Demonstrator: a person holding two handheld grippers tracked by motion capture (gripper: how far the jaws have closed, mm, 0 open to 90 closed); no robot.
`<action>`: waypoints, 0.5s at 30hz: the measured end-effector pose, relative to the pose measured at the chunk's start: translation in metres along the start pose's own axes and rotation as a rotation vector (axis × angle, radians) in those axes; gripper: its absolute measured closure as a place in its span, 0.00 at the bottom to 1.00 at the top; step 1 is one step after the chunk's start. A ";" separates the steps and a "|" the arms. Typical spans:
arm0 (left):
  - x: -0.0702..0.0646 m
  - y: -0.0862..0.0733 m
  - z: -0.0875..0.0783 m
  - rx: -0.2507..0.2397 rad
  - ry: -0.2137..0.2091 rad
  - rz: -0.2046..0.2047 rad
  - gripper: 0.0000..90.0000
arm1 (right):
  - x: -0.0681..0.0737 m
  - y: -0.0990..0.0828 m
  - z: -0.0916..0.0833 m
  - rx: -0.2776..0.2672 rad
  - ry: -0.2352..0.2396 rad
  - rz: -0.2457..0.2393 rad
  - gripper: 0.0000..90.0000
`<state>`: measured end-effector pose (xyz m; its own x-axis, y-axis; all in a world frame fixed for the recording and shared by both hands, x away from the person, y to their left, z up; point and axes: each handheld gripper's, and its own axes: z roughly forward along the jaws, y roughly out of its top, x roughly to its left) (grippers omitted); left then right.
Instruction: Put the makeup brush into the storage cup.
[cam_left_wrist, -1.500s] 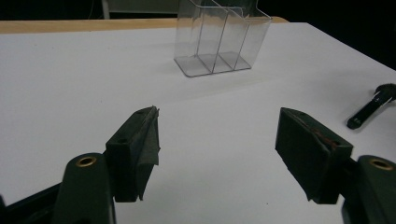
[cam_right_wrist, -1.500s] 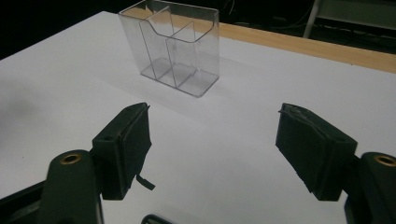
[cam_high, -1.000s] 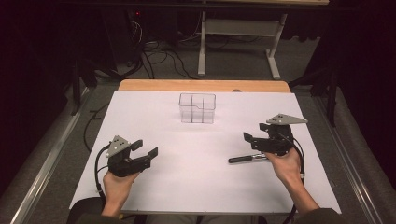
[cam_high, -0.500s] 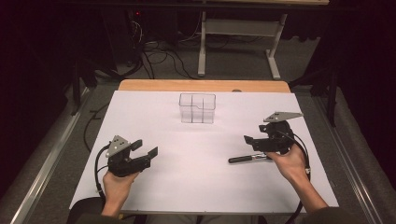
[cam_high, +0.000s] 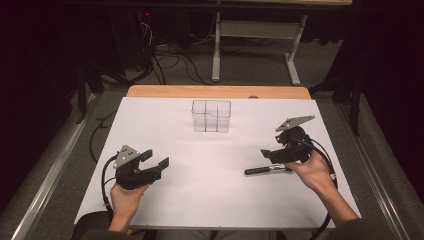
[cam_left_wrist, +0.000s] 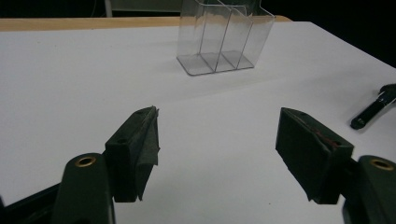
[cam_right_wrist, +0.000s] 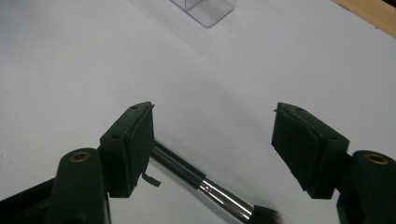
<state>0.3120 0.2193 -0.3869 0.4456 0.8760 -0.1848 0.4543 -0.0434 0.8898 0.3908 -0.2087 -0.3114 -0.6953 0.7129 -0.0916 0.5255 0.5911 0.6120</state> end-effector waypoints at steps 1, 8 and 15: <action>0.000 0.000 0.000 -0.001 -0.001 -0.002 0.33 | 0.000 0.001 0.000 0.013 0.002 -0.007 0.36; 0.000 0.000 0.001 0.003 0.002 -0.001 0.33 | 0.000 0.004 -0.001 0.074 0.013 -0.038 0.36; -0.001 0.000 0.001 0.004 0.006 0.001 0.33 | -0.002 0.004 -0.001 0.101 0.009 -0.035 0.37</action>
<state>0.3124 0.2184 -0.3874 0.4413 0.8788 -0.1814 0.4571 -0.0462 0.8882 0.3937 -0.2080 -0.3075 -0.7181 0.6882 -0.1038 0.5474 0.6506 0.5263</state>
